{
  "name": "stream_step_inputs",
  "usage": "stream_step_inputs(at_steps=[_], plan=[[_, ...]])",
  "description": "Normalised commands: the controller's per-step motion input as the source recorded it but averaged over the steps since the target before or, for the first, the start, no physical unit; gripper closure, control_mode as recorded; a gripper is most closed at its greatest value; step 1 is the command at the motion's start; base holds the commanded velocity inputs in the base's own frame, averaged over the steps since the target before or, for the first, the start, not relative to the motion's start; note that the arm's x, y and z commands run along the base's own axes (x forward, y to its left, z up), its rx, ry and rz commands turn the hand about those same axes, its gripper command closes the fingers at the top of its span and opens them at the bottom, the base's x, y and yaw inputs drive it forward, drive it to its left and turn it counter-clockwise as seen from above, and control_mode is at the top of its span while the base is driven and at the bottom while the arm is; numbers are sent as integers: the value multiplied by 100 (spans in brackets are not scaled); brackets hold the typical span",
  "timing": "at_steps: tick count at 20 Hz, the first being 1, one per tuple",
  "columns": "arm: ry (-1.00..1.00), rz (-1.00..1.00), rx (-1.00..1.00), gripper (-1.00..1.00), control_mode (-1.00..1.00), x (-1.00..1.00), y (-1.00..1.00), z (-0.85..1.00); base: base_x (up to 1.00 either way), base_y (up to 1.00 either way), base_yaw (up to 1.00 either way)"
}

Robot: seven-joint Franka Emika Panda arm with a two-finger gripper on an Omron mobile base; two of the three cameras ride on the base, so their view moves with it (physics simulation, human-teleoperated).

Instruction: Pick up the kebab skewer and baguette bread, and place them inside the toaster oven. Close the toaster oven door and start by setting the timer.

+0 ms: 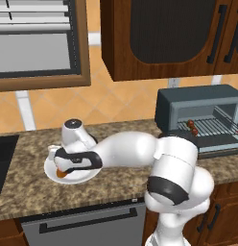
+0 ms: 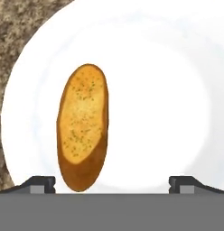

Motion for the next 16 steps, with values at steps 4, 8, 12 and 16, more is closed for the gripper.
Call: stream_step_inputs(at_steps=[4,8,12,16], plan=[[2,1,0,-100,-100,40,35,-13,0,0,0],[0,0,-4,-100,-100,4,31,-1,0,0,0],[0,0,-10,-100,-100,0,3,-16,0,0,0],[0,0,-6,-100,-100,0,0,-22,0,0,0]])
